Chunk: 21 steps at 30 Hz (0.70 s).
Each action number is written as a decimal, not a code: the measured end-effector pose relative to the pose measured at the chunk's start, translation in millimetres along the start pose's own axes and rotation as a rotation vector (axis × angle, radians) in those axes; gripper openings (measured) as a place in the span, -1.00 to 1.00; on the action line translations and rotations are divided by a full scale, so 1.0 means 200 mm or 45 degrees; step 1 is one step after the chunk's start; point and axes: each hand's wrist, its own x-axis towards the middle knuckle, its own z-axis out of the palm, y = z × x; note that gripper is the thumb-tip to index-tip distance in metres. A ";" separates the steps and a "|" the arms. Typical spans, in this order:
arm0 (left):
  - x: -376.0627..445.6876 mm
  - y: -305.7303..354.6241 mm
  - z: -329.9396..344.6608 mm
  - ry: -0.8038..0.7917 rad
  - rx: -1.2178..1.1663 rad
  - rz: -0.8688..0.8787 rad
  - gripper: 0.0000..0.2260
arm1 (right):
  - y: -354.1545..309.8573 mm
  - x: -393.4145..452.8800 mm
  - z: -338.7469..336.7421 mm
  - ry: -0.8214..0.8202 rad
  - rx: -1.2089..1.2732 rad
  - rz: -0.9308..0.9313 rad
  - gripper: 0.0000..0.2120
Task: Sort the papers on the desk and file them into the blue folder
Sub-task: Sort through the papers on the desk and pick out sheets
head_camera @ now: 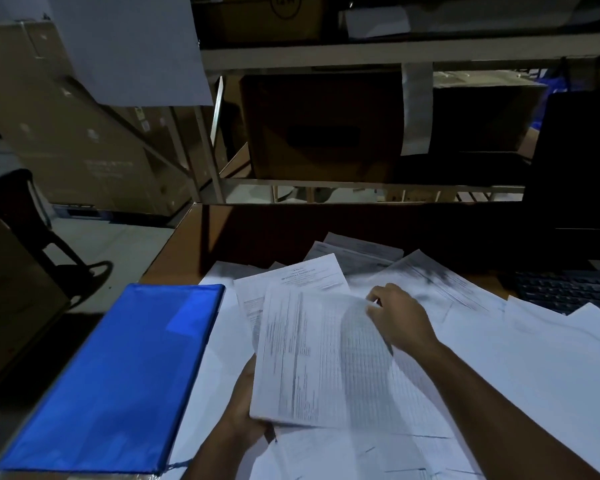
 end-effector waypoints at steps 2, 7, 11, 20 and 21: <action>0.02 -0.02 0.02 0.036 -0.136 0.071 -0.75 | 0.05 -0.02 0.00 0.092 0.193 0.075 -0.90; 0.05 -0.05 0.03 0.032 -0.325 -0.018 -0.66 | 0.09 -0.12 0.03 0.049 0.482 0.274 -0.84; 0.06 -0.01 0.06 0.136 -0.114 0.051 -0.66 | 0.07 -0.20 0.09 -0.046 0.518 0.311 -0.84; 0.06 -0.05 0.03 0.035 -0.085 0.069 -0.67 | 0.09 -0.28 0.09 -0.157 0.404 0.188 -0.89; 0.07 -0.06 0.02 0.020 -0.103 0.061 -0.67 | 0.09 -0.29 0.08 -0.153 0.386 0.179 -0.88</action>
